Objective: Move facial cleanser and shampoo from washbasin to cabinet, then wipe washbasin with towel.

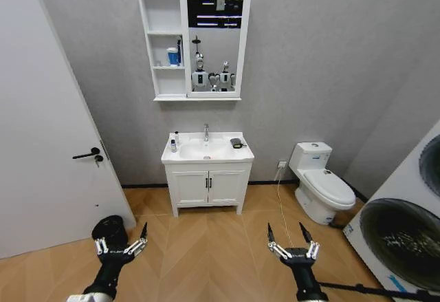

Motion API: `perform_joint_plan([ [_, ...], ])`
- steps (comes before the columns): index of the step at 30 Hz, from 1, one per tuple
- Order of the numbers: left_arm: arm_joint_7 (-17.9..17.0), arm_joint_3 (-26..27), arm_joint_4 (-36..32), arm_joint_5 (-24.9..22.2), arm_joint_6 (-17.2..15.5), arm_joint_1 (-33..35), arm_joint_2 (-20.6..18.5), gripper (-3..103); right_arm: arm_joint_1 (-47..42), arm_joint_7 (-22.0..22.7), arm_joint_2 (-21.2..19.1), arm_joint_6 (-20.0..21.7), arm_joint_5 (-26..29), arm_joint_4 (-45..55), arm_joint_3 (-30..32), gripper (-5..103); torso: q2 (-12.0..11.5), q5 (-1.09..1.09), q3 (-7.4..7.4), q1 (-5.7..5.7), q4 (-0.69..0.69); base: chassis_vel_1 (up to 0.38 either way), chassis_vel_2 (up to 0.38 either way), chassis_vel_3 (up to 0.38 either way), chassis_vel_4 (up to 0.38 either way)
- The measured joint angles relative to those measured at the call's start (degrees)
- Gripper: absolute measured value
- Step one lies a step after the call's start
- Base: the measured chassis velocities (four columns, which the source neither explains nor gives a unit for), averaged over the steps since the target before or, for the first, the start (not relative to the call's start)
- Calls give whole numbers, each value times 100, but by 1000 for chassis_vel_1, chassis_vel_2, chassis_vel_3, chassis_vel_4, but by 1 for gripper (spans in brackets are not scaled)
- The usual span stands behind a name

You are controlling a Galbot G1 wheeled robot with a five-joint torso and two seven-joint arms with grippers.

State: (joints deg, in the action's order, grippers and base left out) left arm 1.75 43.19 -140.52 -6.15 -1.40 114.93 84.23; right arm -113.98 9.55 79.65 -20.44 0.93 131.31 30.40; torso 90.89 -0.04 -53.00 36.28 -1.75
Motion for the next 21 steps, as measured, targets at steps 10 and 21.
perform_joint_plan([
  [10, -63, 2, -42, -210, -154, -17, 75, 98, -16, -27, 4, -11, 61, 50, 14, 100, 0, 0, 0, 0, 0, 0, 0, 0, 0],
  [21, -63, -36, -67, -253, -98, -36, 93, 98, -45, -143, -24, 0, -3, 64, 33, 100, 0, 0, 0, 0, 0, 0, 0, 0, 0],
])
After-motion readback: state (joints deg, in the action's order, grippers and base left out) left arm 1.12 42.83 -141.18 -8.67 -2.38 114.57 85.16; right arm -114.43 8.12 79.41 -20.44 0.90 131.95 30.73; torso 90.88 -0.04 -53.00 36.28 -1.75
